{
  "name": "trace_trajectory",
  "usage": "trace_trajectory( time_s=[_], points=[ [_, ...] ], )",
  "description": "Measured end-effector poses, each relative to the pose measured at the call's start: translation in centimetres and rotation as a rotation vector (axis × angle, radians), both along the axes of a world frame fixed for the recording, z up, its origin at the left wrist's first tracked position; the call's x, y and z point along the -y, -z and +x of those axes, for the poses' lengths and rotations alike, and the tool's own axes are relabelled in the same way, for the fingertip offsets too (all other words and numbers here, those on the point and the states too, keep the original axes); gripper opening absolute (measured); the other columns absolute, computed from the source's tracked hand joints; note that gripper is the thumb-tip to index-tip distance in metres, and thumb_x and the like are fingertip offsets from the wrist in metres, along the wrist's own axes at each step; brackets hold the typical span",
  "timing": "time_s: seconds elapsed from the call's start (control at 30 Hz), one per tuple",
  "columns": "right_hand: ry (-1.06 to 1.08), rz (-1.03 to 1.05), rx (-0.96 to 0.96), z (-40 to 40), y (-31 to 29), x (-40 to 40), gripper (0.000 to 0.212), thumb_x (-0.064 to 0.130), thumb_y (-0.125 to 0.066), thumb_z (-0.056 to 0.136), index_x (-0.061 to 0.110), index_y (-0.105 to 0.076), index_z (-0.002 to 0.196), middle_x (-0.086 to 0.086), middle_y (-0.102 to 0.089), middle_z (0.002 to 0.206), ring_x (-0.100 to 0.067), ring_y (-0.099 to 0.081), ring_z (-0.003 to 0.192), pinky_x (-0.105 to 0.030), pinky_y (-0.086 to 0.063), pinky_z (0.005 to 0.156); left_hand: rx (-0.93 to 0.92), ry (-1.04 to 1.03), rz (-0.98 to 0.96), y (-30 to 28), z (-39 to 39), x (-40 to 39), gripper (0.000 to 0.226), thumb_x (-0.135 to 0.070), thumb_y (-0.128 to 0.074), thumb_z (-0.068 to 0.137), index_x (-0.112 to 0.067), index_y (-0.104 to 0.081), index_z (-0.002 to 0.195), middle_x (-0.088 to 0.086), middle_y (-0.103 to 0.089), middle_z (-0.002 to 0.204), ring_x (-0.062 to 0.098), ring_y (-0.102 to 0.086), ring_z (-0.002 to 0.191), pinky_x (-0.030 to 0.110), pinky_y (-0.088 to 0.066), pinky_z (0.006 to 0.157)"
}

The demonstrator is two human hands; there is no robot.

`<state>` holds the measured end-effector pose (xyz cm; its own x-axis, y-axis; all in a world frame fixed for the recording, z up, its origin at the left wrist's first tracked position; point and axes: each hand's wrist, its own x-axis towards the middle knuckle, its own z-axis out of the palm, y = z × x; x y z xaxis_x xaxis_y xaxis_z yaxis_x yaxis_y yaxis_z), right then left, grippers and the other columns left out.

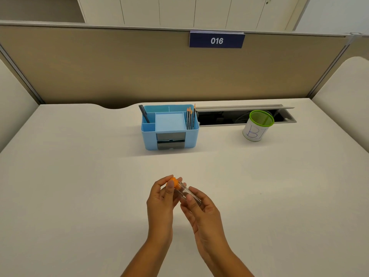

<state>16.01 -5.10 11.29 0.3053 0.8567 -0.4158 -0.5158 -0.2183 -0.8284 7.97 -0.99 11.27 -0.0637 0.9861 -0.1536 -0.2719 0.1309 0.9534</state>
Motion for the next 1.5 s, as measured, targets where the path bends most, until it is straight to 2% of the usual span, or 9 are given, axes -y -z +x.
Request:
trace_trajectory(
  time_s=[0.1, 0.2, 0.3, 0.5, 0.7, 1.07, 1.17, 1.27, 1.5],
  points=[
    [0.006, 0.016, -0.035, 0.1, -0.1, 0.1, 0.022, 0.015, -0.064, 0.081, 0.014, -0.066, 0.103, -0.004, -0.074, 0.097, -0.016, -0.071, 0.091, -0.023, -0.056, 0.082, -0.008, 0.012, -0.006, 0.1, -0.2, 0.0, 0.029, -0.042, -0.053, 0.069, -0.028, -0.060, 0.093, -0.017, -0.074, 0.082, 0.014, -0.069, 0.088, 0.019, -0.055, 0.074],
    [0.012, 0.023, -0.022, 0.2, -0.1, 0.3, 0.022, 0.017, -0.066, 0.080, 0.015, -0.067, 0.102, -0.005, -0.074, 0.095, -0.019, -0.071, 0.089, -0.025, -0.057, 0.081, -0.015, 0.027, 0.002, 0.0, -0.4, 0.0, 0.027, -0.038, -0.054, 0.071, -0.025, -0.062, 0.093, -0.007, -0.073, 0.091, 0.017, -0.068, 0.090, 0.022, -0.055, 0.076],
    [0.023, 0.014, 0.168, 0.1, -0.2, 0.5, 0.021, 0.026, -0.070, 0.074, 0.027, -0.068, 0.095, 0.004, -0.074, 0.095, -0.015, -0.069, 0.092, -0.024, -0.054, 0.084, -0.020, 0.050, 0.000, -0.2, -0.6, -0.1, 0.029, -0.037, -0.055, 0.070, -0.020, -0.063, 0.092, 0.008, -0.070, 0.098, 0.021, -0.067, 0.092, 0.022, -0.055, 0.078],
    [0.071, 0.134, 0.476, 0.0, -0.7, 1.0, 0.025, 0.014, -0.070, 0.079, 0.034, -0.065, 0.092, 0.013, -0.071, 0.097, 0.005, -0.064, 0.091, -0.005, -0.049, 0.072, -0.007, 0.111, -0.010, -0.2, -0.7, -0.4, 0.027, -0.037, -0.056, 0.070, -0.017, -0.065, 0.087, 0.010, -0.070, 0.093, 0.022, -0.068, 0.088, 0.020, -0.055, 0.074],
    [0.080, 0.319, 0.813, 0.1, -0.2, 1.1, 0.041, 0.012, -0.071, 0.077, 0.041, -0.060, 0.104, 0.021, -0.062, 0.112, -0.004, -0.061, 0.104, -0.011, -0.048, 0.084, 0.035, 0.092, -0.036, -0.3, -0.8, -0.6, 0.021, -0.036, -0.056, 0.069, -0.022, -0.068, 0.080, -0.004, -0.075, 0.074, 0.020, -0.070, 0.080, 0.017, -0.055, 0.066],
    [0.056, 0.517, 1.237, 0.9, 0.4, 0.8, 0.028, 0.023, -0.063, 0.081, 0.029, -0.061, 0.107, 0.013, -0.057, 0.116, 0.001, -0.055, 0.108, -0.011, -0.046, 0.091, 0.048, 0.090, -0.061, -0.2, -1.2, -0.7, 0.021, -0.033, -0.055, 0.072, -0.022, -0.066, 0.086, -0.005, -0.075, 0.074, 0.017, -0.070, 0.079, 0.016, -0.054, 0.064],
    [0.062, 0.483, 1.169, 0.7, 0.1, 1.0, 0.030, 0.022, -0.066, 0.079, 0.035, -0.061, 0.107, 0.020, -0.057, 0.116, 0.003, -0.055, 0.109, -0.009, -0.044, 0.090, 0.065, 0.092, -0.064, -0.4, -1.2, -0.6, 0.024, -0.032, -0.055, 0.072, -0.022, -0.066, 0.091, -0.003, -0.074, 0.079, 0.018, -0.070, 0.079, 0.018, -0.056, 0.066],
    [0.061, 0.368, 0.938, 0.6, -0.2, 1.1, 0.044, 0.013, -0.070, 0.077, 0.047, -0.060, 0.103, 0.027, -0.061, 0.109, -0.002, -0.060, 0.104, -0.009, -0.047, 0.084, 0.062, 0.103, -0.053, -0.5, -1.3, -0.5, 0.030, -0.034, -0.056, 0.069, -0.020, -0.067, 0.093, -0.005, -0.075, 0.076, 0.018, -0.071, 0.080, 0.019, -0.056, 0.068],
    [-0.042, 0.151, 0.516, 0.8, -1.5, 1.2, 0.027, 0.012, -0.072, 0.076, 0.035, -0.068, 0.089, 0.018, -0.072, 0.093, -0.003, -0.067, 0.091, -0.016, -0.054, 0.077, -0.029, 0.173, 0.053, -1.0, -1.3, -0.4, 0.030, -0.039, -0.057, 0.066, -0.030, -0.067, 0.093, -0.004, -0.074, 0.092, 0.017, -0.068, 0.090, 0.022, -0.055, 0.079]
  ],
)
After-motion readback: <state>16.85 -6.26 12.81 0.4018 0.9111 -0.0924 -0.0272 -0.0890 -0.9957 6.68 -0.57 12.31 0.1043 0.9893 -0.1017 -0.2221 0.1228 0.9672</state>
